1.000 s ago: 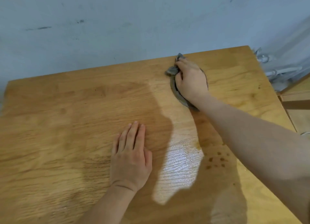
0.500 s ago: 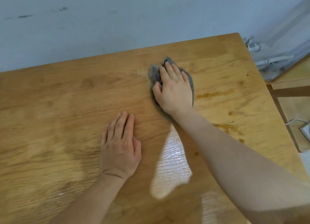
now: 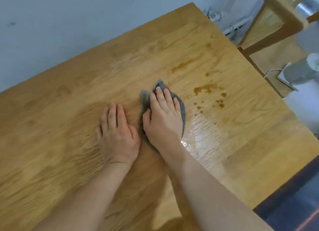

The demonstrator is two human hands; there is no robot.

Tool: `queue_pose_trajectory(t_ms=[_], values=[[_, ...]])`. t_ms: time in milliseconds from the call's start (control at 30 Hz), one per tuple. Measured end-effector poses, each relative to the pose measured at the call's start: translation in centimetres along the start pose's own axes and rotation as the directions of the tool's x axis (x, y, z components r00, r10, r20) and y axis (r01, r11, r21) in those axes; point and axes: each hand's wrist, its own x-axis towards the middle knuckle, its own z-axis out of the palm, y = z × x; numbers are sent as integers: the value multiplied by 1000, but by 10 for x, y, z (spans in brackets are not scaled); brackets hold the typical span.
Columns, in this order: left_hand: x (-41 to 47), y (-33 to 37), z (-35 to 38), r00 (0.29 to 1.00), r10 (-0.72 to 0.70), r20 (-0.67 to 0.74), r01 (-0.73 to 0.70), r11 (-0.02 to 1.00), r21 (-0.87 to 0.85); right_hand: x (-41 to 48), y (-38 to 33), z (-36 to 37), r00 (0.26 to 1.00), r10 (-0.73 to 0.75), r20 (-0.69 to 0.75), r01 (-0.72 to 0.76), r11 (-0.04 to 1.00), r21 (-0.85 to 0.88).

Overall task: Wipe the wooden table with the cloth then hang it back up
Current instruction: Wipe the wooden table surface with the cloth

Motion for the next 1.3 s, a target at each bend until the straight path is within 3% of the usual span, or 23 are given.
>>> queue_pose_trajectory(t_ms=[100,167,233,300,367,433,533,633,700,767,833,900,1000,1067,1133,1200,1300], values=[[-6,-1,-1,989,135,58,-137,990,28,-47,4,-4,989,-141,32,142,990,-12],[-5,-2,-1,974,202,107,-208,977,49,-68,34,-23,994,-108,17,109,992,-70],[-4,-2,-1,969,218,119,-225,973,45,-80,75,-44,993,100,-64,-108,984,-143],[-5,-1,0,968,217,129,-225,973,47,-85,103,-61,924,354,-144,-374,916,-147],[-5,0,2,970,204,135,-211,977,39,-84,96,-57,860,471,-196,-499,856,-133],[-5,2,2,971,206,120,-211,977,36,-83,61,-41,898,404,-176,-427,896,-122],[-7,4,1,973,212,88,-218,974,57,-93,18,-20,992,117,-41,-120,989,-85],[-11,9,-4,975,174,137,-185,980,73,-97,48,-32,1000,-29,-10,28,996,-84],[-13,23,-11,967,149,207,-166,984,70,-93,86,-49,999,44,-32,-48,990,-133],[-23,41,-9,941,237,243,-256,966,49,-83,121,-68,972,213,-98,-224,966,-132],[-36,56,-2,914,336,225,-350,937,22,-76,134,-76,932,330,-151,-348,930,-116],[-43,60,6,923,334,192,-346,938,31,-76,120,-73,917,359,-174,-379,920,-98],[-41,57,10,942,315,118,-319,947,21,-95,75,-54,995,98,-32,-99,993,-58],[-42,57,8,942,322,92,-325,946,16,-104,70,-54,987,-109,117,112,994,-14],[-42,59,7,945,315,86,-317,948,7,-89,100,-65,977,-179,119,185,982,-41],[-43,60,7,951,287,119,-289,957,2,-68,134,-78,1000,-23,11,24,997,-78],[-42,61,7,951,272,150,-275,961,3,-49,145,-84,956,268,-117,-279,956,-94]])
